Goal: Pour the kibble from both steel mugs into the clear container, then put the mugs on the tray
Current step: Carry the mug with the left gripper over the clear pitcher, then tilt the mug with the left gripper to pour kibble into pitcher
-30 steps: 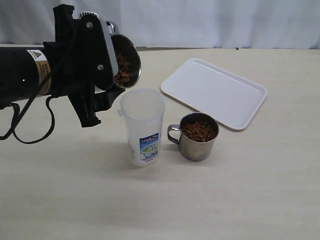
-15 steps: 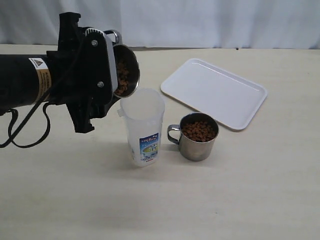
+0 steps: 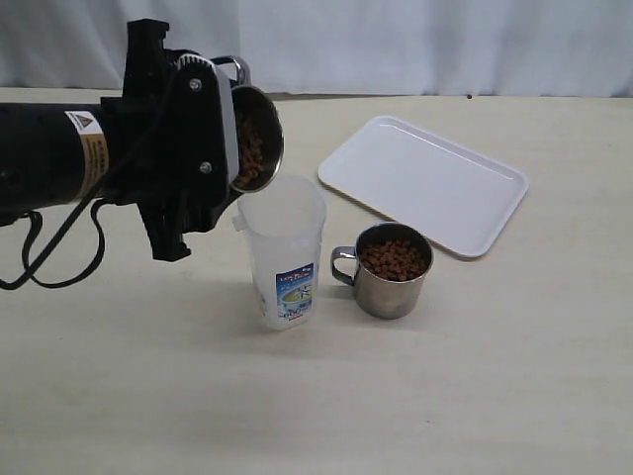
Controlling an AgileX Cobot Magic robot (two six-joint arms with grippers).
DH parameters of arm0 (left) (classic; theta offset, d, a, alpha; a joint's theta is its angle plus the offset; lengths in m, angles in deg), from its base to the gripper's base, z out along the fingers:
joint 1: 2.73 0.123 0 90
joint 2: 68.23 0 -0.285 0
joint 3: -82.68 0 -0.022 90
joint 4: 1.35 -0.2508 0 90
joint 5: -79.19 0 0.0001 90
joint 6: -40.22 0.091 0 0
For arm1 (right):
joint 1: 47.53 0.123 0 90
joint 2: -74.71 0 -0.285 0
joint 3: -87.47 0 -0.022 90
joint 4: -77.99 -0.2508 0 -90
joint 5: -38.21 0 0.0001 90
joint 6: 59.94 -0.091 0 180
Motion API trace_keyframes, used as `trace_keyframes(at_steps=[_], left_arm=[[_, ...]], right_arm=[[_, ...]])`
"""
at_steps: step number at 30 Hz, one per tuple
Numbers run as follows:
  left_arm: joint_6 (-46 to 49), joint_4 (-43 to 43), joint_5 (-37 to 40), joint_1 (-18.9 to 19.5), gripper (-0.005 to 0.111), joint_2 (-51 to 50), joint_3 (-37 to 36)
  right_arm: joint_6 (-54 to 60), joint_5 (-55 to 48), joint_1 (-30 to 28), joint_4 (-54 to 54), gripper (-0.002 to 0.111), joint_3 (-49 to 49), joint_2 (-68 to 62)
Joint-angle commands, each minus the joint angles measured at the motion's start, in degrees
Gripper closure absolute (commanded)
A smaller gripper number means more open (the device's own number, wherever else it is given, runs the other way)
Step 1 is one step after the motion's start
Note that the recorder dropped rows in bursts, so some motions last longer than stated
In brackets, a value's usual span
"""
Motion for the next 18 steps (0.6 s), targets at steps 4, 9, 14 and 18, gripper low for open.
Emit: trace_keyframes(at_steps=[4, 9, 14, 18], left_arm=[[0.1, -2.3, -0.5, -0.3, 0.107, -2.8, 1.1], [0.9, -4.2, -0.1, -0.3, 0.107, -2.8, 1.6], [1.9, -5.2, 1.4, -1.2, 0.107, -2.8, 3.6], [2.5, -7.9, 4.0, -2.0, 0.107, -2.8, 3.7]], right_arm=[[0.5, 0.1, 0.1, 0.0, 0.103, -0.2, 0.2], [0.5, 0.1, 0.1, 0.0, 0.103, -0.2, 0.2], [0.5, 0.1, 0.1, 0.0, 0.103, -0.2, 0.2], [0.5, 0.1, 0.1, 0.0, 0.103, -0.2, 0.2]])
